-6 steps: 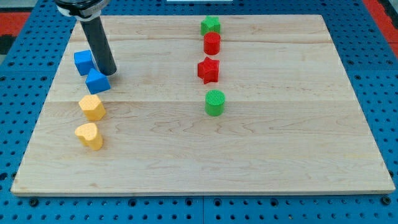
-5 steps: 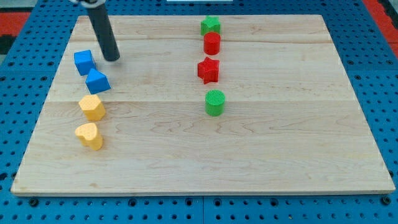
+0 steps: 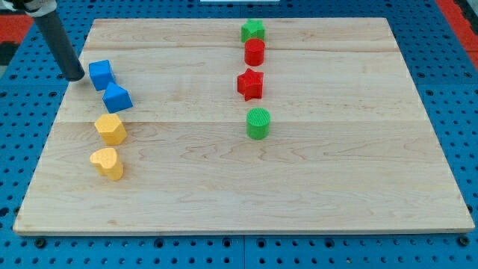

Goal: Place the blue cube to top right side of the blue triangle

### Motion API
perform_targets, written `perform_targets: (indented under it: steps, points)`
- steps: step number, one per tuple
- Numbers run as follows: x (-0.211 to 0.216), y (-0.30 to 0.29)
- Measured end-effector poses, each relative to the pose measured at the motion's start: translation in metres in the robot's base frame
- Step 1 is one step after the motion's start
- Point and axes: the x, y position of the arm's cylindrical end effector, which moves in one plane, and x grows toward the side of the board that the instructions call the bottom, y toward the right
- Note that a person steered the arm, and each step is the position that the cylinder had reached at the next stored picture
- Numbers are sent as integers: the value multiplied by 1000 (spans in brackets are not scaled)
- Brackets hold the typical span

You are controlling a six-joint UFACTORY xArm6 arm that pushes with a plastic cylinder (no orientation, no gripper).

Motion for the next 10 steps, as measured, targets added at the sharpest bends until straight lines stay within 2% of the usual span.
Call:
perform_targets:
  steps: [3,6,7,9,10]
  points:
    - [-17,46]
    - [4,60]
    - [-1,50]
    - [-81,40]
    - [-87,41]
